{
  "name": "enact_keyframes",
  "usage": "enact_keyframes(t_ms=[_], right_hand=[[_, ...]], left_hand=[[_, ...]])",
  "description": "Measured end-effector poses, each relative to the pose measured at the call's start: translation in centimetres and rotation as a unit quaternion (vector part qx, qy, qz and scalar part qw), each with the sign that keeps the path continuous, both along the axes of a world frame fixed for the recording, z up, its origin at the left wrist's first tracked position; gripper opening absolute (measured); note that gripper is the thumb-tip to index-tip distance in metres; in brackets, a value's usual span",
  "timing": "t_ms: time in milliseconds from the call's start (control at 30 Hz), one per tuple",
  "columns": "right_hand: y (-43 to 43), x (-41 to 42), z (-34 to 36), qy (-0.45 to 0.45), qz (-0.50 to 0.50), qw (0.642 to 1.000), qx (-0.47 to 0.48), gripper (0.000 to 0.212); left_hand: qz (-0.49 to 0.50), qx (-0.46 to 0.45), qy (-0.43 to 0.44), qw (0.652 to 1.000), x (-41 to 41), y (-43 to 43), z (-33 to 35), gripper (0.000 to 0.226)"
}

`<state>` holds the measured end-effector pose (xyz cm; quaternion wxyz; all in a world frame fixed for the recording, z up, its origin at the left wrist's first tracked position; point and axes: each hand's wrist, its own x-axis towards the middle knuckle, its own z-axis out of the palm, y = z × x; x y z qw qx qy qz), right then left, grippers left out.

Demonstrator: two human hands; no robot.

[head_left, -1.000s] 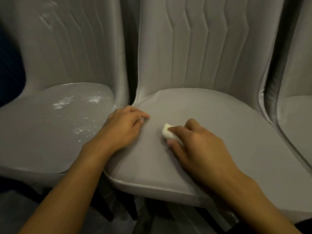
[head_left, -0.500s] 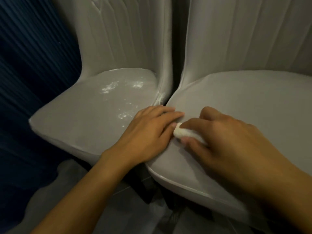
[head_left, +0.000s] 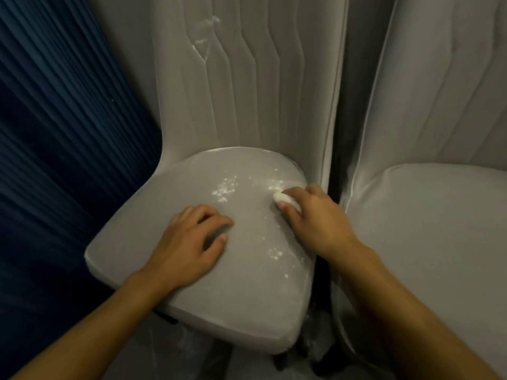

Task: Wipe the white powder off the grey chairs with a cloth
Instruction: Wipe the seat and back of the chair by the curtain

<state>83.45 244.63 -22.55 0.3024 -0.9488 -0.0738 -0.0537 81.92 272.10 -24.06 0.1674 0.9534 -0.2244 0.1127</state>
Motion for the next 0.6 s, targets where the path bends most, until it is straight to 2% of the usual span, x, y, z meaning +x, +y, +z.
enact_keyframes(t_ms=[167,367,467,600], right_hand=[[-0.7,0.4,-0.7,0.027,-0.022,0.998,0.059,0.042],[0.1,0.7,0.1,0.058,-0.022,0.997,-0.039,0.042],[1.2,-0.6,0.3,0.025,-0.024,0.997,-0.07,0.039],[5.2,-4.5,0.3,0.013,0.131,0.99,-0.058,0.037]], left_hand=[[-0.001,-0.041,0.018,0.999,0.3,0.6,-1.1,0.039],[0.006,-0.046,0.015,0.999,-0.3,0.6,-1.5,0.04],[0.015,-0.041,0.016,0.999,-0.4,0.5,-1.4,0.04],[0.029,-0.024,0.014,0.999,-0.4,0.2,-1.3,0.04]])
